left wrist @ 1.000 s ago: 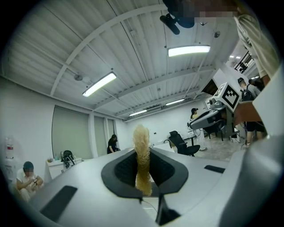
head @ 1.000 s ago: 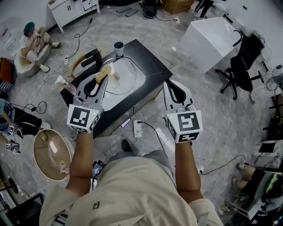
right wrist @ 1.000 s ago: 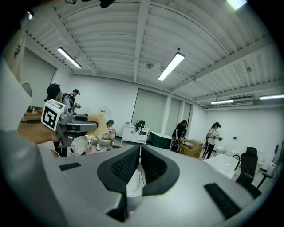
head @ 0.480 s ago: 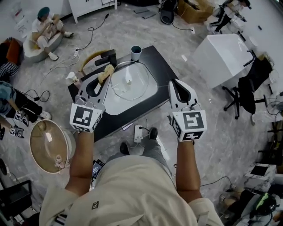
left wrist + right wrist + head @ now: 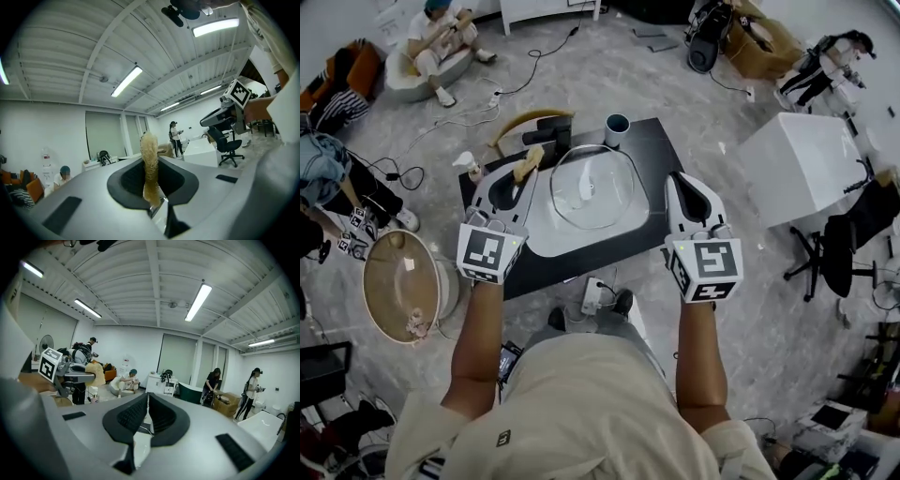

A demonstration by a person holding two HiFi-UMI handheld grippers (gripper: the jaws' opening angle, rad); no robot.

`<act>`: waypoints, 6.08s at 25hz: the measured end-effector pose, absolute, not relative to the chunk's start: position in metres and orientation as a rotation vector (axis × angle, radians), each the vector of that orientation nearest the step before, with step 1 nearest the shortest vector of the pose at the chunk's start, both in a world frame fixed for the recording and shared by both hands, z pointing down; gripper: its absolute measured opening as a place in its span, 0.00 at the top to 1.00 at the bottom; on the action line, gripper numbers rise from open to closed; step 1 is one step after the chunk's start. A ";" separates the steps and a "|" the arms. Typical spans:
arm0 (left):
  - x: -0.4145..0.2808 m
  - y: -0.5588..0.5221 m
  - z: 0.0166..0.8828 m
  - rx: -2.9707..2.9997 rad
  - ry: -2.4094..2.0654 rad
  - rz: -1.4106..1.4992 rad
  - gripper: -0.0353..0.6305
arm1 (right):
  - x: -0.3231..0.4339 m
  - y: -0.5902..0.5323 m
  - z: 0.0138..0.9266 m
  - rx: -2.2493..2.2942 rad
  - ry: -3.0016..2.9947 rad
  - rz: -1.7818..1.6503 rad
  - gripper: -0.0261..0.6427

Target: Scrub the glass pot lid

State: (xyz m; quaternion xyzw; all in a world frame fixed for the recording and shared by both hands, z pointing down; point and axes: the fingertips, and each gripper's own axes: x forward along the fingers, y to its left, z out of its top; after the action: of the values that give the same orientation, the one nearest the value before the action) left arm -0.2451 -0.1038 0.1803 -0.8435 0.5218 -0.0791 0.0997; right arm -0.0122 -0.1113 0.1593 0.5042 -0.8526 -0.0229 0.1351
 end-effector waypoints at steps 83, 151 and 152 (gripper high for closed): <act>-0.037 -0.312 0.629 -2.628 1.258 -1.189 0.87 | 0.164 -0.197 0.500 1.419 -2.169 0.517 0.92; -0.095 -0.292 0.649 -2.579 1.340 -1.380 0.88 | 0.146 -0.193 0.515 1.383 -2.176 0.539 0.92; -0.117 -0.299 0.641 -2.541 1.388 -1.384 0.88 | 0.143 -0.193 0.515 1.378 -2.179 0.537 0.92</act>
State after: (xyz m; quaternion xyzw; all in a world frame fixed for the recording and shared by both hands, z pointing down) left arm -0.1172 -0.2992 0.6410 -0.7913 0.4324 -0.4310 -0.0337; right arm 0.1434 -0.1928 0.5149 0.5064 -0.8009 0.1973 0.2514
